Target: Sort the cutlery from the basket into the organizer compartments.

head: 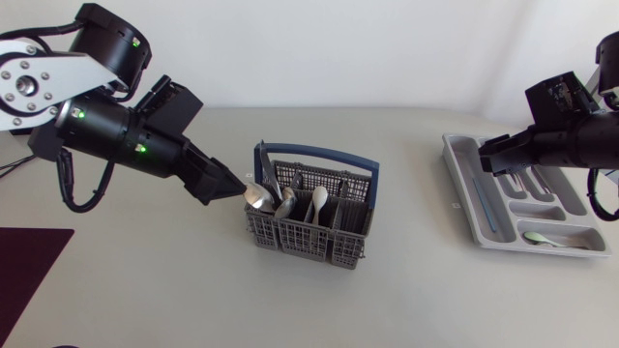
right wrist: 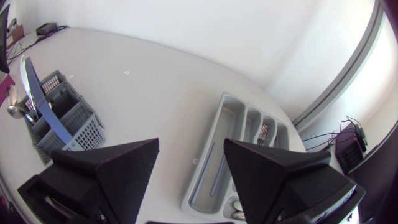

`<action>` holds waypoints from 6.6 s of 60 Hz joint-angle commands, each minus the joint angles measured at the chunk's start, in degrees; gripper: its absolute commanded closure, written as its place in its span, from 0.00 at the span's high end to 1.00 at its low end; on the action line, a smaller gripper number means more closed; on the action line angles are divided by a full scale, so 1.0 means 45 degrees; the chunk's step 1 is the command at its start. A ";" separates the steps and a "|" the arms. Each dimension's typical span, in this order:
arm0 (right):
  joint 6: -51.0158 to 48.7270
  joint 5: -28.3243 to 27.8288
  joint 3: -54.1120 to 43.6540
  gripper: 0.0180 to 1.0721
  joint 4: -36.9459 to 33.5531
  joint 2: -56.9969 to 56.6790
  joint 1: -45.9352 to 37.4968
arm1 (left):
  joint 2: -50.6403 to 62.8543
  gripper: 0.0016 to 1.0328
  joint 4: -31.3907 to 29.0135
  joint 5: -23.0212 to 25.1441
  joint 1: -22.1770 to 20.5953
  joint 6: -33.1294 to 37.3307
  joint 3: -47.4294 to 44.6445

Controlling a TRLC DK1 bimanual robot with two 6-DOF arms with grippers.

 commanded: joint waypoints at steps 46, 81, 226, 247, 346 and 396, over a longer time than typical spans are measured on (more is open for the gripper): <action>0.0585 0.0606 -0.0624 0.72 -0.0162 -0.0284 0.0987 | 0.2265 0.30 -0.0501 0.1208 -0.0616 -0.2995 0.1119; 0.0487 0.0626 -0.0839 0.72 -0.0123 -0.0479 0.0987 | 0.2714 0.03 -0.0892 0.1969 -0.1241 -0.2839 0.1823; -0.0099 -0.1503 -0.1288 0.72 -0.0670 -0.2491 0.8722 | 0.1230 0.03 -0.6322 0.5153 -0.2549 0.5189 0.5553; -0.0548 -0.2909 -0.1679 0.72 0.0131 -0.2335 0.9327 | 0.1210 0.03 -0.5657 0.5251 -0.3643 0.6087 0.5006; -0.0684 -0.1327 -0.2245 0.05 -0.0397 -0.2940 0.5382 | 0.0351 0.95 -0.0091 0.1540 -0.1827 0.3509 0.3483; 0.0507 0.1055 0.2735 0.05 0.2904 0.6044 -0.2860 | -0.2676 0.94 0.2780 -0.2972 -0.2120 0.6029 -0.2162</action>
